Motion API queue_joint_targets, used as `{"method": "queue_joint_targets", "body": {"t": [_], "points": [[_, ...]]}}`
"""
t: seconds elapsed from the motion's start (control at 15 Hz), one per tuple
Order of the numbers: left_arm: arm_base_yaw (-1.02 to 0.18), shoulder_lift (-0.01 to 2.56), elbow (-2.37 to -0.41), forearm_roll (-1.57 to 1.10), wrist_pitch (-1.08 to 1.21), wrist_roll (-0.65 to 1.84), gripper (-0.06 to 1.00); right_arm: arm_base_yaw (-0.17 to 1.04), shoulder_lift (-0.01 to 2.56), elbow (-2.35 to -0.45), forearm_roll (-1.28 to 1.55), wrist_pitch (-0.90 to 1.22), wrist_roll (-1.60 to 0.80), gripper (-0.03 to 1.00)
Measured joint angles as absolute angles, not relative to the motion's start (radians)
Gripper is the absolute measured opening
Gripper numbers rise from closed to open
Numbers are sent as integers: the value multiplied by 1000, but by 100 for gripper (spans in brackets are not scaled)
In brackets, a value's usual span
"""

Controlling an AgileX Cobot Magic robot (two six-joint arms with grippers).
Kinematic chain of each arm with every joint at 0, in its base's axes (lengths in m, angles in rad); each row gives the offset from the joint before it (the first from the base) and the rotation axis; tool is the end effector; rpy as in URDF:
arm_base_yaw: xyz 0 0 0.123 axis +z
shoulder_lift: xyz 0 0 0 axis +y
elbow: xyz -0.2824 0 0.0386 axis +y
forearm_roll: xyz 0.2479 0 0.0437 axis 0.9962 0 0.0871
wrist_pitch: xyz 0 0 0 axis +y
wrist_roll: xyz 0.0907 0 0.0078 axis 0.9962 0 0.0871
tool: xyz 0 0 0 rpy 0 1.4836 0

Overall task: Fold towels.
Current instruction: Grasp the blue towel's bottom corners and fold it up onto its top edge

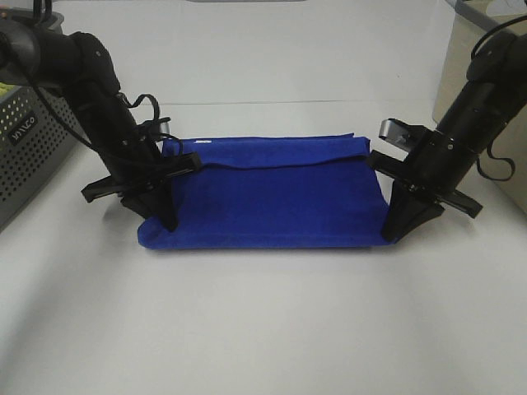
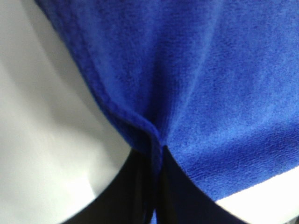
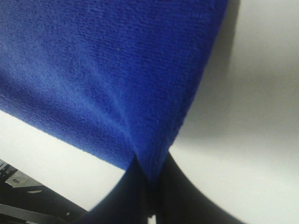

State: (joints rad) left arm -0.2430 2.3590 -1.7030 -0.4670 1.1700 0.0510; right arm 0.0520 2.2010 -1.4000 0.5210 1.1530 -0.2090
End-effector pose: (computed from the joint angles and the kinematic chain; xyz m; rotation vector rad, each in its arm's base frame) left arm 0.4180 -0.1425 0.0960 -0.1044 -2.8800 0.5790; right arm 0.3794 0.0612 0.1021 -0.0365 -2.8134 -0.6641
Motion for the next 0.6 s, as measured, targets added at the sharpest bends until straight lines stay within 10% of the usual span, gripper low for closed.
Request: {"method": "queue_joint_targets", "body": {"t": [0.6], "points": [[-253, 2098, -1412, -459, 919, 31, 4, 52, 2048, -1281, 591, 1072, -253, 2]]}}
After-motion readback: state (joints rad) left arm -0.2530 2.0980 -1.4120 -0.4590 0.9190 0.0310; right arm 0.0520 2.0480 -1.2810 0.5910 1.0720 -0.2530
